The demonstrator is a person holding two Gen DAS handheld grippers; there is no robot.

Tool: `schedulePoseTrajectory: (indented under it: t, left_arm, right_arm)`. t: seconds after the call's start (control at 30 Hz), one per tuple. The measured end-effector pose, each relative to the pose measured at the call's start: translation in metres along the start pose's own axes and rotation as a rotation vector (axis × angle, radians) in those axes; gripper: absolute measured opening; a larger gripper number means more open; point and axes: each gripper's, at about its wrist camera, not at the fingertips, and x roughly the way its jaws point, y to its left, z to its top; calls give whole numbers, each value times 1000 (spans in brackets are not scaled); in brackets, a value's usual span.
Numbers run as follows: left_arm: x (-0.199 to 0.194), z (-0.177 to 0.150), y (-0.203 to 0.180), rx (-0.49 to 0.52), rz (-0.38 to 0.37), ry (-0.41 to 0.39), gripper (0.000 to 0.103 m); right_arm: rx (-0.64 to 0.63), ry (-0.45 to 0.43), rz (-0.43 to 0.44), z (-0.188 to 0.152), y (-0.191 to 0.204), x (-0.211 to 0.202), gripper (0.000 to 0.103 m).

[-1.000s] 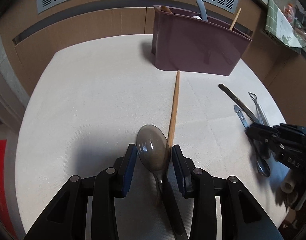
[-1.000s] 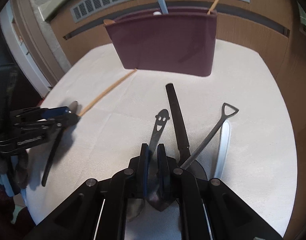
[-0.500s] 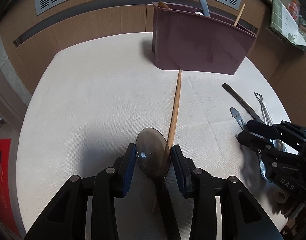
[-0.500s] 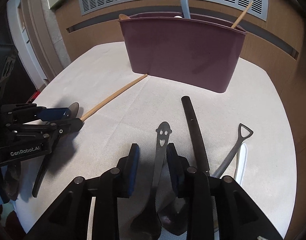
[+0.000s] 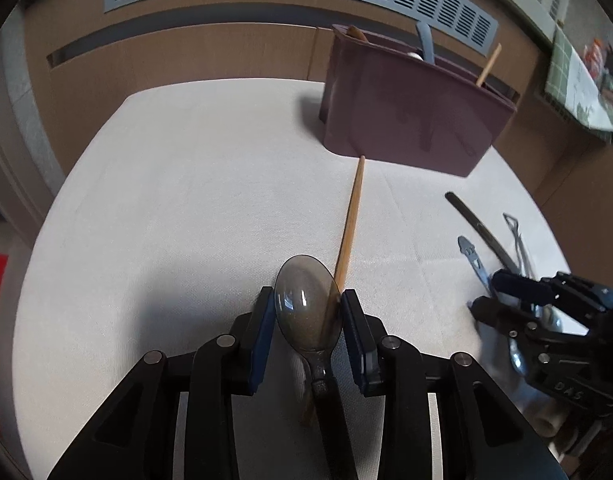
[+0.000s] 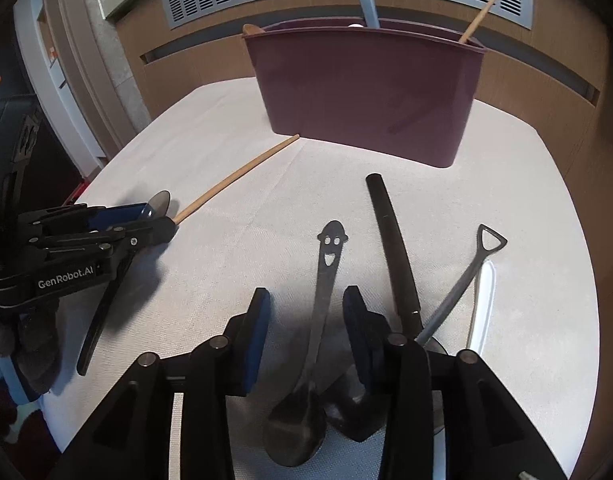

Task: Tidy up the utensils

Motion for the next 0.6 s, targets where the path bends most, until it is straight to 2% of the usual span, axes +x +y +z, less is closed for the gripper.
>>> schedulePoseTrajectory:
  t: [0.07,0.17,0.33,0.4,0.53,0.6]
  left_arm:
    - [-5,-1,6,-42,-8,-8,34]
    - [-21,-1,11,-78,-18,-52,34]
    - [-70,1,8,-55,-23,-192,34]
    - [-84,3,8,-46,-31,-218,34]
    - [-98,5,6,-39,-50,-243,34]
    - [-100,5,7,-42,-60,-245,34]
  right_arm:
    - [-12,-6,-15,2,3,2,37]
    - [-40,-10,-35,5,5,5,32]
    - [-51,18,-29,7,-1,1,19]
    - [-34,15,16,1,-6,-11,19]
    - [-50,-63,35,-22,-6,-49,20]
    - [-78,-70,41,-39,-3,-63,19]
